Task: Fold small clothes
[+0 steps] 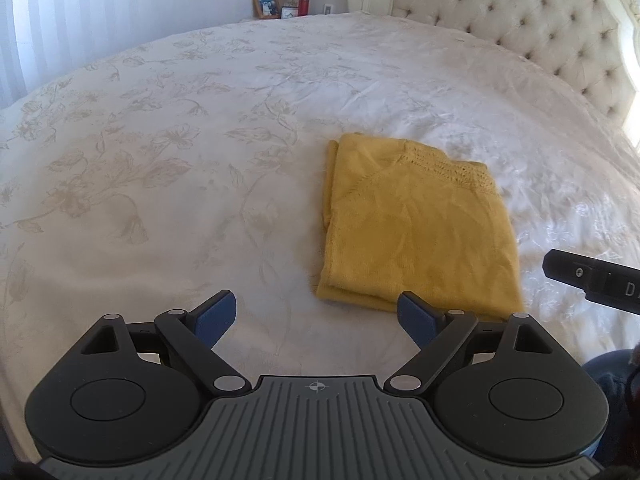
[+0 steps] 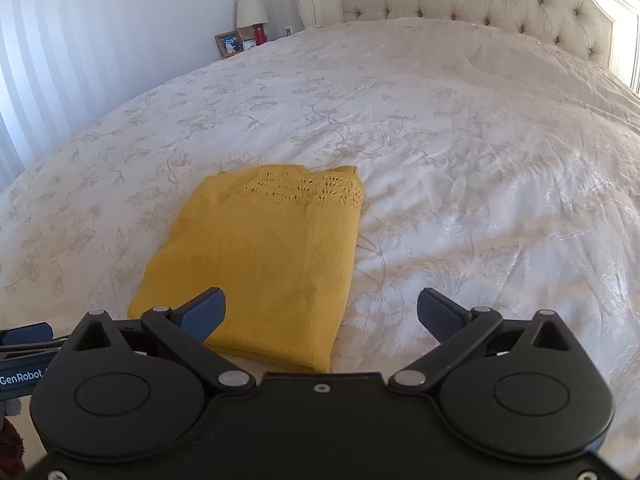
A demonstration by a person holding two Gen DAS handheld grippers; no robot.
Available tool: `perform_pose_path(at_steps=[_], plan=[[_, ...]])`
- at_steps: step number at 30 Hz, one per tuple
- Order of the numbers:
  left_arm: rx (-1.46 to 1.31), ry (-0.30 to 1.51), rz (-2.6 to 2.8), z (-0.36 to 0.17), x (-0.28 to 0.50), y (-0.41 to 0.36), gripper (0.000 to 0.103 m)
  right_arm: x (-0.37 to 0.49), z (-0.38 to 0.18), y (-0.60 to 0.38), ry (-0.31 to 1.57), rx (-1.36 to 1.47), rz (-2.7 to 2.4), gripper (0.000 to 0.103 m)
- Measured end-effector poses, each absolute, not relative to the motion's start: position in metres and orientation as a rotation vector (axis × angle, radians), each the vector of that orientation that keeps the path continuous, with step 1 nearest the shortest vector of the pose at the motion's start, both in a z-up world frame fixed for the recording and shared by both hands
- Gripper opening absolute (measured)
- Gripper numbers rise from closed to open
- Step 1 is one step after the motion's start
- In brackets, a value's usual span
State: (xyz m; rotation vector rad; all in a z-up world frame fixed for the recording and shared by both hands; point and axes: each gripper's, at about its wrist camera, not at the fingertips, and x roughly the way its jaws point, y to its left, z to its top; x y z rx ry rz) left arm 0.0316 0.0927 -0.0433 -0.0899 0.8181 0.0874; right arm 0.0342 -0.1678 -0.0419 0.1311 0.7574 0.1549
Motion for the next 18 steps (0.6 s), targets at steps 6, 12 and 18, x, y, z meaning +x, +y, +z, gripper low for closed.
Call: perform_pose_path(at_steps=[6, 12, 18], plan=[[-0.028, 0.802, 0.095, -0.040, 0.033, 0.085, 0.088, 0.037, -0.047, -0.174, 0.784, 0.194, 0.154, 0.102], [-0.023, 0.812, 0.076, -0.040, 0.035, 0.081, 0.088, 0.038, -0.048, -0.175, 0.792, 0.216, 0.159, 0.102], [-0.038, 0.838, 0.038, -0.044, 0.037, 0.079, 0.088, 0.039, -0.049, -0.175, 0.795, 0.214, 0.160, 0.102]])
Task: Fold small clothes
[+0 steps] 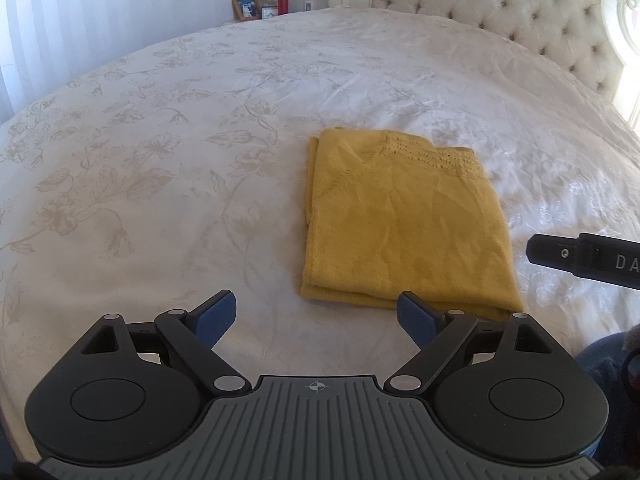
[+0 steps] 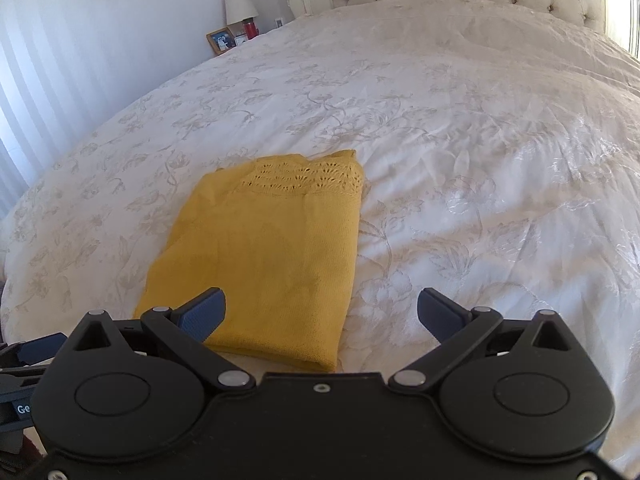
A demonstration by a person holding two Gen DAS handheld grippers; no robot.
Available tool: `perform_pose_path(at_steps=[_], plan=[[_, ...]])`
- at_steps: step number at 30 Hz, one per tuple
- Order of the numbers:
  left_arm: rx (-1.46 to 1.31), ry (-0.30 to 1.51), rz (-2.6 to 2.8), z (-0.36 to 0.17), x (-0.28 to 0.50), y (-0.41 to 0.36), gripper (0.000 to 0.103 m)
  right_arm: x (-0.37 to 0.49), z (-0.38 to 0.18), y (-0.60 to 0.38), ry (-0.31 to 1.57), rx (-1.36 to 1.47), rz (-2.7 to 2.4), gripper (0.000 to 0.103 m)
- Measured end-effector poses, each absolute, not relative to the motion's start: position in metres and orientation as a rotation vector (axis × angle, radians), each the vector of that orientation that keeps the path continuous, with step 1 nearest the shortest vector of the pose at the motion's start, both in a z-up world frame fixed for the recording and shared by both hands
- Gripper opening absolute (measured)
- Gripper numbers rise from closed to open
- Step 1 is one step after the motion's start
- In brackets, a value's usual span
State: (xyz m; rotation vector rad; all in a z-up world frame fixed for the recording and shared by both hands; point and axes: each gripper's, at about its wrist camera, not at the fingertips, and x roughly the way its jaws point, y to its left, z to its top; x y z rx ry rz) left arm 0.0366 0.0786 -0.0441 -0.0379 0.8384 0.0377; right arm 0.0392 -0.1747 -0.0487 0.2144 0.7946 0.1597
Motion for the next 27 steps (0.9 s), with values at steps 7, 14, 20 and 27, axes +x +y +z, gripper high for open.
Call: perform_pose_path(at_steps=[7, 14, 20, 27], plan=[[-0.047, 0.859, 0.025, -0.0476, 0.0376, 0.0766, 0.088, 0.0392, -0.0492, -0.1749, 0.795, 0.220, 0.161, 0.102], [-0.050, 0.873, 0.010, -0.0512, 0.0373, 0.0744, 0.088, 0.0396, -0.0493, -0.1746, 0.795, 0.227, 0.162, 0.102], [-0.050, 0.874, 0.005, -0.0521, 0.0368, 0.0732, 0.088, 0.0395, -0.0491, -0.1750, 0.794, 0.228, 0.162, 0.102], [-0.052, 0.875, 0.004, -0.0524, 0.0363, 0.0735, 0.088, 0.0390, -0.0485, -0.1748, 0.794, 0.229, 0.163, 0.102]])
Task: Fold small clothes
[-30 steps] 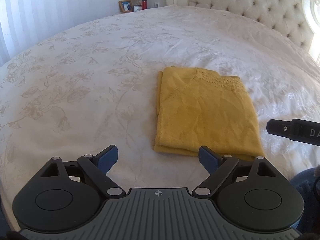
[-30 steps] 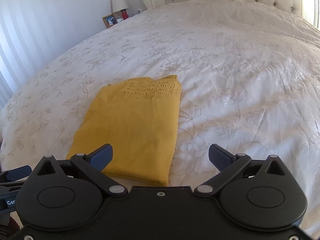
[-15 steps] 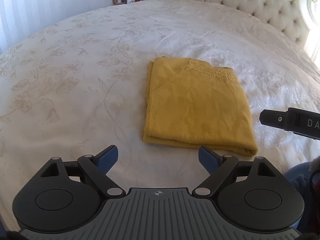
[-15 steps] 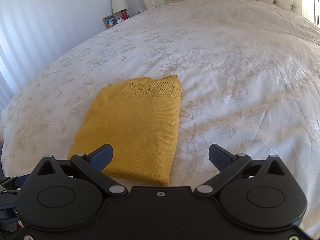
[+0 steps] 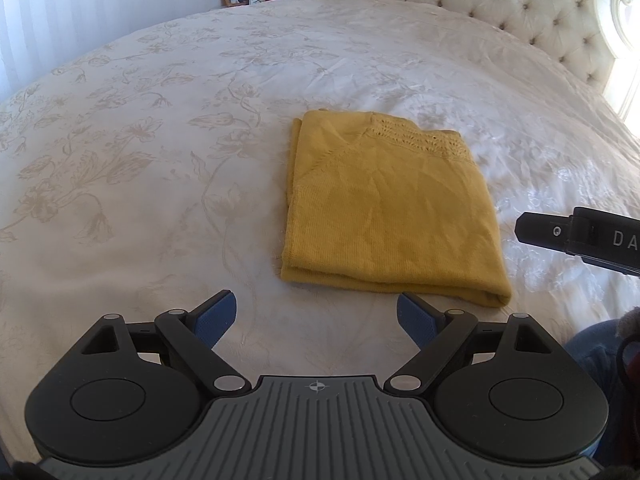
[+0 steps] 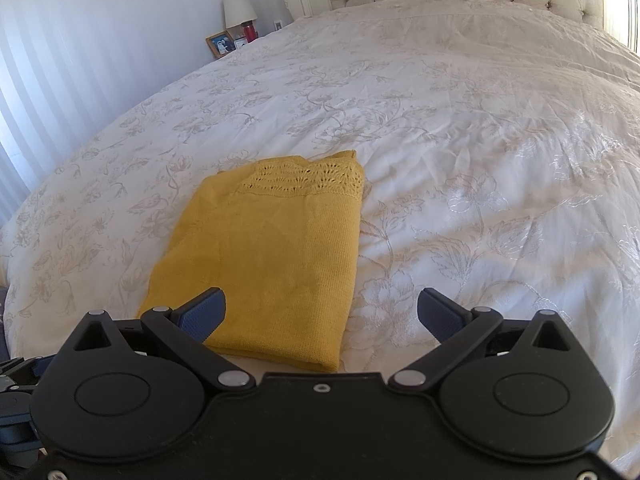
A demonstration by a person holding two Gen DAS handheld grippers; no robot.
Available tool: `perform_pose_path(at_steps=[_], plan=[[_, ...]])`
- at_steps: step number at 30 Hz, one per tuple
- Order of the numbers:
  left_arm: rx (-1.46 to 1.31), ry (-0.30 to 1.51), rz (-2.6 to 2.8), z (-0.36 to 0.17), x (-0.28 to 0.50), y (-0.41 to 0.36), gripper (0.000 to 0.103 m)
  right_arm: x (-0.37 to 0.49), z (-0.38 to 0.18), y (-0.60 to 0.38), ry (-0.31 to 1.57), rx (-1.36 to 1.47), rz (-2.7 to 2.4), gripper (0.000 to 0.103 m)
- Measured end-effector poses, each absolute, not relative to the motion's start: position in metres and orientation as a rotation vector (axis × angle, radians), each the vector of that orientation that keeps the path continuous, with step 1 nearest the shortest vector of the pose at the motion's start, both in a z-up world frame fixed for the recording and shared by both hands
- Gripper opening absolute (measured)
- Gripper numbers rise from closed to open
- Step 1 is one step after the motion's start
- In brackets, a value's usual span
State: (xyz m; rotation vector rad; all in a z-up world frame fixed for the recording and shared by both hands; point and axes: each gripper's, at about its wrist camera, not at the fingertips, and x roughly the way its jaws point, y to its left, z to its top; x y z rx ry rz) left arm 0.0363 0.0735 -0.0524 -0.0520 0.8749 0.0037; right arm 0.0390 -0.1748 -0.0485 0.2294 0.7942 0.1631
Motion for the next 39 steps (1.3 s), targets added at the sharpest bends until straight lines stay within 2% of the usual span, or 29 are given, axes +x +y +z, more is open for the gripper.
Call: perform_pose_path(at_steps=[39], plan=[[-0.040, 0.867, -0.015, -0.0522, 0.0365, 0.0674, 0.088, 0.0396, -0.0484, -0.1743, 0.793, 0.234, 0.164, 0.102]])
